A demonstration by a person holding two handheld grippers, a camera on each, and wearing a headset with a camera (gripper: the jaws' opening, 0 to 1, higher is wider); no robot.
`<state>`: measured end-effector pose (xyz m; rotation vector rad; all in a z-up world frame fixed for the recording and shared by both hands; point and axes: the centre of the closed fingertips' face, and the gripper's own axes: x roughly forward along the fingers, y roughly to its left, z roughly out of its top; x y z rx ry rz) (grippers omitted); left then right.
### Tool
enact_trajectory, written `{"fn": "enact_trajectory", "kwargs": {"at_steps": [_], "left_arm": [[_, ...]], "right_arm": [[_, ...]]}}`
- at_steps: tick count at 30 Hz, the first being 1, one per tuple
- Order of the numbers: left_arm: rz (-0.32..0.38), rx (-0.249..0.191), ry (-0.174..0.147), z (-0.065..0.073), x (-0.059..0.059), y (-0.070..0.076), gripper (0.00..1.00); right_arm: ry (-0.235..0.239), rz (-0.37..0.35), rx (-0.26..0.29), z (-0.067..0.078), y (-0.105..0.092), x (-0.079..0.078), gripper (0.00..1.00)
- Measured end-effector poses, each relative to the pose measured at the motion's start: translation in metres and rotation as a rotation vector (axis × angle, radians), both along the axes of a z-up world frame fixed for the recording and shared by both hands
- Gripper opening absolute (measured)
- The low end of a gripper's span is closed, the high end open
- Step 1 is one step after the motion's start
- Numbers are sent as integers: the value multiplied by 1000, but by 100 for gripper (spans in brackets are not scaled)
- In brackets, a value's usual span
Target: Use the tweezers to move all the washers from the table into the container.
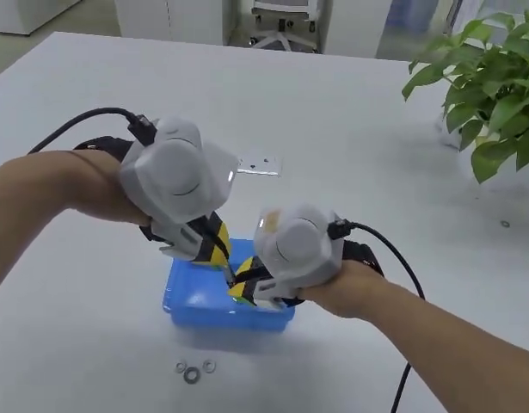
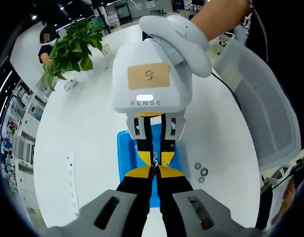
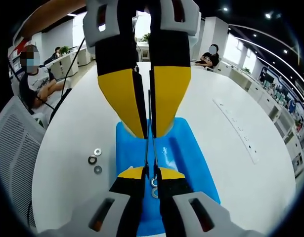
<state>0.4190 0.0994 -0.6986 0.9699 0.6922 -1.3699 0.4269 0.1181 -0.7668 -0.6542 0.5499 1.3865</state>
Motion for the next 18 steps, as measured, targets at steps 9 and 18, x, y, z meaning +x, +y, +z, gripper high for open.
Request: {"fn": "enact_trajectory", "kwargs": {"at_steps": [9, 18], "left_arm": [[2, -27, -16, 18, -6, -4, 7], [9, -27, -29, 27, -12, 0, 7]], "right_arm": [[-22, -5, 25, 16, 3, -4, 11], [-41, -1, 34, 26, 3, -11, 10]]}}
